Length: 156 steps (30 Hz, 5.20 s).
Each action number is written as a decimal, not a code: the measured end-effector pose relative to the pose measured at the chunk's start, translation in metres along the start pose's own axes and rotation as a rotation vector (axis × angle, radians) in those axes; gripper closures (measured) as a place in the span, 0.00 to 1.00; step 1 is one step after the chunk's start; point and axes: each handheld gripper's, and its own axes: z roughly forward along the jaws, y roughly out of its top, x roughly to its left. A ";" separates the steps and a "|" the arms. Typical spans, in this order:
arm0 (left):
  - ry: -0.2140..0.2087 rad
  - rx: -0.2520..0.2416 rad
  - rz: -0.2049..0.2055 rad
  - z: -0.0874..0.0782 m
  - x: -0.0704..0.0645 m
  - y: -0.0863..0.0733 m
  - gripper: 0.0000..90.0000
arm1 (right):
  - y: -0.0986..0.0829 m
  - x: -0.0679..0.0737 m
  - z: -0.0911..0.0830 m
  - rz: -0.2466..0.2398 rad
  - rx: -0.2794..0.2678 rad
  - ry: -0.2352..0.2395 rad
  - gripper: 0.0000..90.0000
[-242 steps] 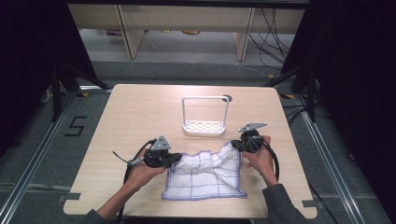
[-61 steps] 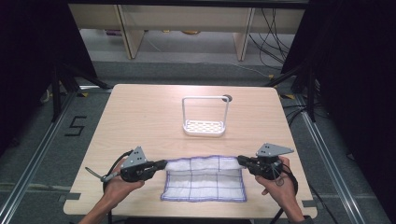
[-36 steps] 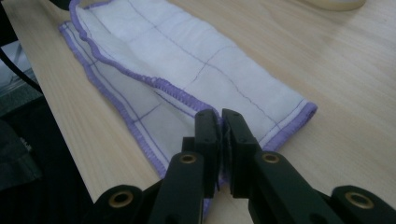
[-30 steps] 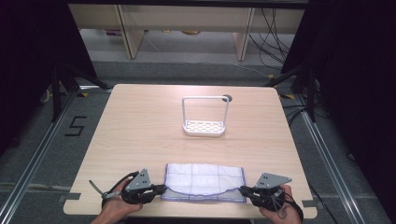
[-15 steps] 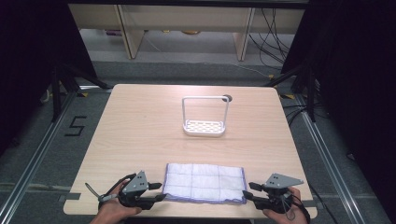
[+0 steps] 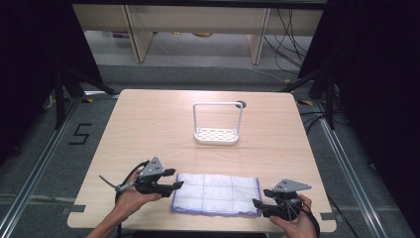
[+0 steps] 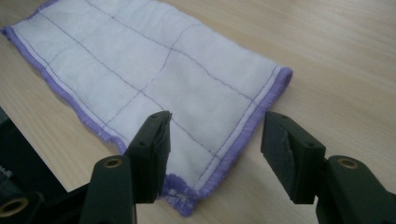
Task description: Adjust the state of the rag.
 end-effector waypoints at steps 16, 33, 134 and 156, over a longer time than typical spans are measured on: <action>0.011 0.146 0.077 0.032 0.014 -0.001 0.50 | -0.015 0.016 0.010 -0.044 0.146 -0.072 0.50; -0.053 0.141 0.099 0.032 0.007 -0.005 0.89 | -0.017 0.020 0.009 -0.042 0.131 -0.005 0.86; 0.006 0.113 -0.031 0.123 0.040 0.066 0.87 | 0.140 -0.054 0.146 -0.255 0.153 0.048 0.93; 0.018 0.064 -0.014 0.115 0.043 0.060 0.92 | 0.133 -0.058 0.143 -0.077 0.121 0.091 0.95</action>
